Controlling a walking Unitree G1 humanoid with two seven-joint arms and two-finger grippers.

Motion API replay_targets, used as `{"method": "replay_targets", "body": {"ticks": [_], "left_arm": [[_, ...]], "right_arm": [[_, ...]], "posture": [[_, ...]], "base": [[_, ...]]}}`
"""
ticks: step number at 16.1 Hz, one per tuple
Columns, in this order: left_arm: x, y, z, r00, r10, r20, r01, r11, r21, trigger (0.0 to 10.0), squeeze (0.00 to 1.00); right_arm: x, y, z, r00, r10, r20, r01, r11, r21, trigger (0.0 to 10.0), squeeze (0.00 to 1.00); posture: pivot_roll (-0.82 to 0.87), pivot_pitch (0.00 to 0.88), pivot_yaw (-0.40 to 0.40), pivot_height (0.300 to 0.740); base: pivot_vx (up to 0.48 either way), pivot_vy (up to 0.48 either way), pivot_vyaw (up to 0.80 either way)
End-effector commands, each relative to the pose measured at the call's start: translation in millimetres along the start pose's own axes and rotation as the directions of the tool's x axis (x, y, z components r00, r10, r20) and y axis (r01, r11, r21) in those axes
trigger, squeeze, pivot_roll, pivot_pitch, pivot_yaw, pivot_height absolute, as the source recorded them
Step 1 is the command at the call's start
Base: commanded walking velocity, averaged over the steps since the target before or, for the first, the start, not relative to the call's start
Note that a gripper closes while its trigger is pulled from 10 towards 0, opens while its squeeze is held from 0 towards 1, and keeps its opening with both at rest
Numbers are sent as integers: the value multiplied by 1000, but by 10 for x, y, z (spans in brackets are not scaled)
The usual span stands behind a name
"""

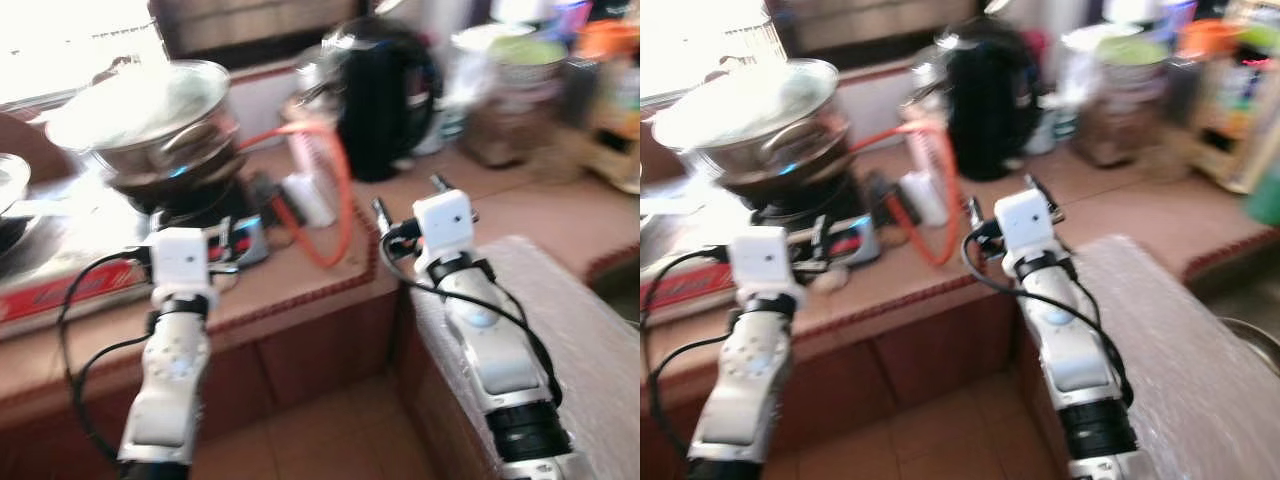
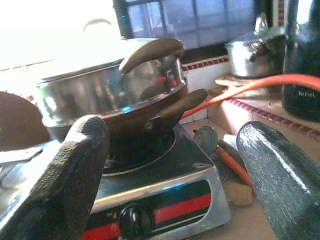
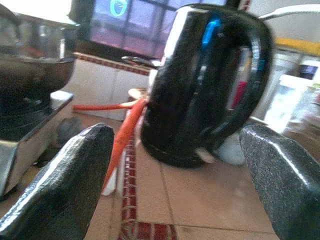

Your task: Kitchen organization

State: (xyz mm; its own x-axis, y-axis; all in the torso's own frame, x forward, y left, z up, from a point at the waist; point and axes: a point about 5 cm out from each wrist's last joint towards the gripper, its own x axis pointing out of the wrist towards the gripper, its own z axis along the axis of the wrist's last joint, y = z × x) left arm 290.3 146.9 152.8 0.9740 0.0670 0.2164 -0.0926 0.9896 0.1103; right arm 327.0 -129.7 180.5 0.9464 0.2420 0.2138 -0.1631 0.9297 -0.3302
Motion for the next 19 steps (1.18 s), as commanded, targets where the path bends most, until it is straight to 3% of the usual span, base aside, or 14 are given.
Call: {"method": "replay_targets", "body": {"ticks": [1,5,9,19], "left_arm": [[5,85,23,1000,29,10,-29,1000,11,10000,0],[4,62,21,1000,18,5,-18,1000,4,10000,0],[2,54,-6,1000,14,-14,-15,1000,-16,10000,0],[6,40,-15,1000,9,-21,-10,1000,-28,10000,0]], "right_arm": [[22,41,66,1000,10,28,-11,1000,19,10000,0],[20,62,77,999,24,35,-25,999,31,10000,0],[23,50,64,999,23,32,-24,999,37,10000,0],[18,53,52,999,26,27,-27,999,43,10000,0]], "posture": [[-220,18,49,740],[-220,12,49,740],[-219,7,49,740],[-222,9,49,740]], "base": [[0,0,800],[0,0,723],[0,0,0],[-25,335,0]]}}
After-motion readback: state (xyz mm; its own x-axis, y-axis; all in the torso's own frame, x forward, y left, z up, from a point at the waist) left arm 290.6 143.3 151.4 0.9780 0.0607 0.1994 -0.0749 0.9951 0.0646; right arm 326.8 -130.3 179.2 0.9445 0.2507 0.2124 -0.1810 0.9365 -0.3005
